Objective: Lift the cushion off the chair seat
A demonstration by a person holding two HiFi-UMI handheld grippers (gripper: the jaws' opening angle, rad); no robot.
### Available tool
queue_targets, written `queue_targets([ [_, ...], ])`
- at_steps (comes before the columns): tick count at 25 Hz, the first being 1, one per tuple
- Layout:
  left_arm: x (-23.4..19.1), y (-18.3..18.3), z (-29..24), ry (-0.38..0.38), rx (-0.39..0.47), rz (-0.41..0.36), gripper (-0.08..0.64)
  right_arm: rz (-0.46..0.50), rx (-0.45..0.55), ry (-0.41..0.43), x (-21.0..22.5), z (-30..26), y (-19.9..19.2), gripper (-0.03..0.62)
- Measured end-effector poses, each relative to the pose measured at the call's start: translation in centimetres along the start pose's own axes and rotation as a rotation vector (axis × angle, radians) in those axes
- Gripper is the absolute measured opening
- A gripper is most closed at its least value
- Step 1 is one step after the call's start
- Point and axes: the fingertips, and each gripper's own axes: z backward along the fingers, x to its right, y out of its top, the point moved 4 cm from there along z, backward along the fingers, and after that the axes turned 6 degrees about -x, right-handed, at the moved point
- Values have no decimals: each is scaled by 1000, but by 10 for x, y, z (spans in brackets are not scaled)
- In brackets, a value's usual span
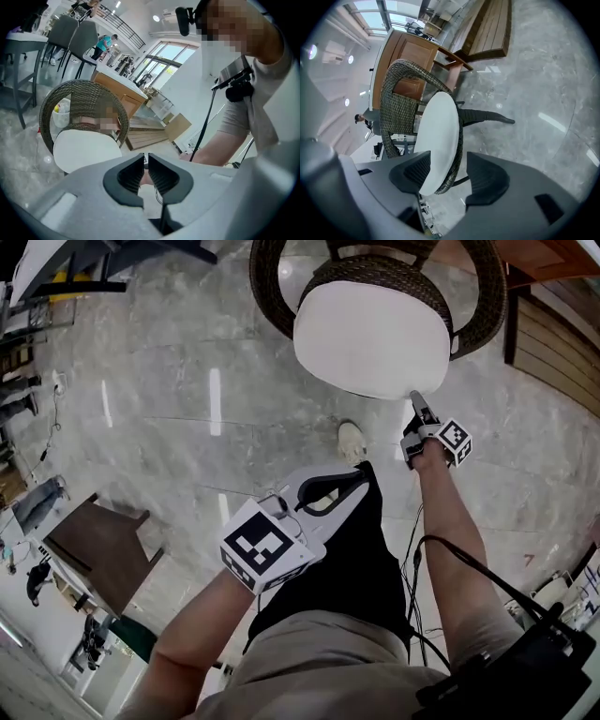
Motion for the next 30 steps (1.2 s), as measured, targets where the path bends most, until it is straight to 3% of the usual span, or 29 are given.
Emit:
queue_targets([
  [6,-8,-5,-2,-14,-13,28,9,-19,19,0,0,-7,8,234],
  [8,-10,-6,0,-13,-15,33,9,-19,20,-1,-1,-8,9,202],
  [20,-14,4,9,-16,5,25,9,-11,-2,-146,-15,-6,12,148],
  [30,-2,3,26,-3,34,23,9,44,7,-110,-40,13,15,70],
])
